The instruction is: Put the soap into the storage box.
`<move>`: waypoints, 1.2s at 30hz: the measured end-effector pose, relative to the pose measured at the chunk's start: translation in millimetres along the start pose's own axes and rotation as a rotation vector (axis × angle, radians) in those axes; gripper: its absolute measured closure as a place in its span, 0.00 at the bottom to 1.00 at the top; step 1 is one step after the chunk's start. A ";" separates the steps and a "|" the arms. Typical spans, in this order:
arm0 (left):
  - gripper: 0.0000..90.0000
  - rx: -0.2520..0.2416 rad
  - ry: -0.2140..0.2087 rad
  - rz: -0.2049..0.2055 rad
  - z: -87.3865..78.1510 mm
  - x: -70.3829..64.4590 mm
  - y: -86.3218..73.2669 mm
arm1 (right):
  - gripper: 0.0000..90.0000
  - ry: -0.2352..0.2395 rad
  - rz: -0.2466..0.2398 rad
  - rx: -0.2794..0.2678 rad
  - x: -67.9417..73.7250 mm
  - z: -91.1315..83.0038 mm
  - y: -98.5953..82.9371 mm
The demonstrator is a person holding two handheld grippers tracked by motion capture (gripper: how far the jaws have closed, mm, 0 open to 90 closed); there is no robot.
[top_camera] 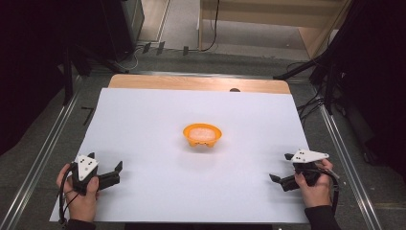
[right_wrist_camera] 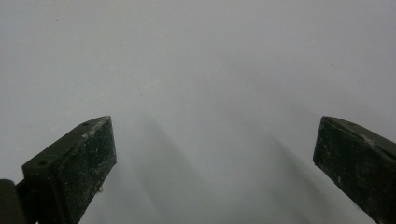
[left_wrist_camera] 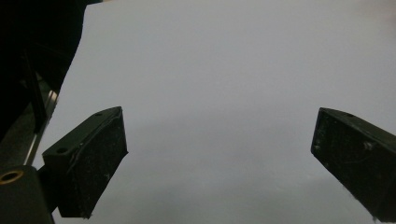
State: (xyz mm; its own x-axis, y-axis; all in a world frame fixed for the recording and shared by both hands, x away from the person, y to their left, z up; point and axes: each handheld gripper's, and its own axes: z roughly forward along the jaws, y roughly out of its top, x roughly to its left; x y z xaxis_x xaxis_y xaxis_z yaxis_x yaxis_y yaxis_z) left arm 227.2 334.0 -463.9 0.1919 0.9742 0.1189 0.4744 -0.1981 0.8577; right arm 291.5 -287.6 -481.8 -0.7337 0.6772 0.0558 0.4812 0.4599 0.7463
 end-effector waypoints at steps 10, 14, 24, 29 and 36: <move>0.04 0.000 0.001 0.000 0.0 -0.2 0.0 | 0.00 -0.013 0.029 -0.025 -4.2 -15.1 -13.8; 0.04 -0.001 0.001 0.000 0.0 -0.2 0.0 | 0.00 -0.019 0.042 -0.023 -7.1 -21.3 -23.7; 0.04 0.000 0.000 -0.001 0.0 0.2 0.0 | 0.00 -0.048 0.067 -0.046 -8.8 -36.5 -39.2; 0.04 0.000 0.002 -0.008 -0.3 0.8 -0.1 | 0.00 -0.049 0.074 -0.062 -6.9 -41.3 -43.5; 0.04 0.001 -0.003 -0.011 -0.1 1.5 0.0 | 0.00 -0.060 0.090 -0.100 -6.0 -46.0 -49.4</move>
State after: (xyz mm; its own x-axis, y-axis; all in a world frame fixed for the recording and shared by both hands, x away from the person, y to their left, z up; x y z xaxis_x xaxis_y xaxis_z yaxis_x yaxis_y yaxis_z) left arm 227.4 335.4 -463.7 0.1895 0.9759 0.1080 0.4772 -0.1877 0.8585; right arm 250.0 -340.7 -488.5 -0.6585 0.7474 0.0878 0.4914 0.3387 0.8024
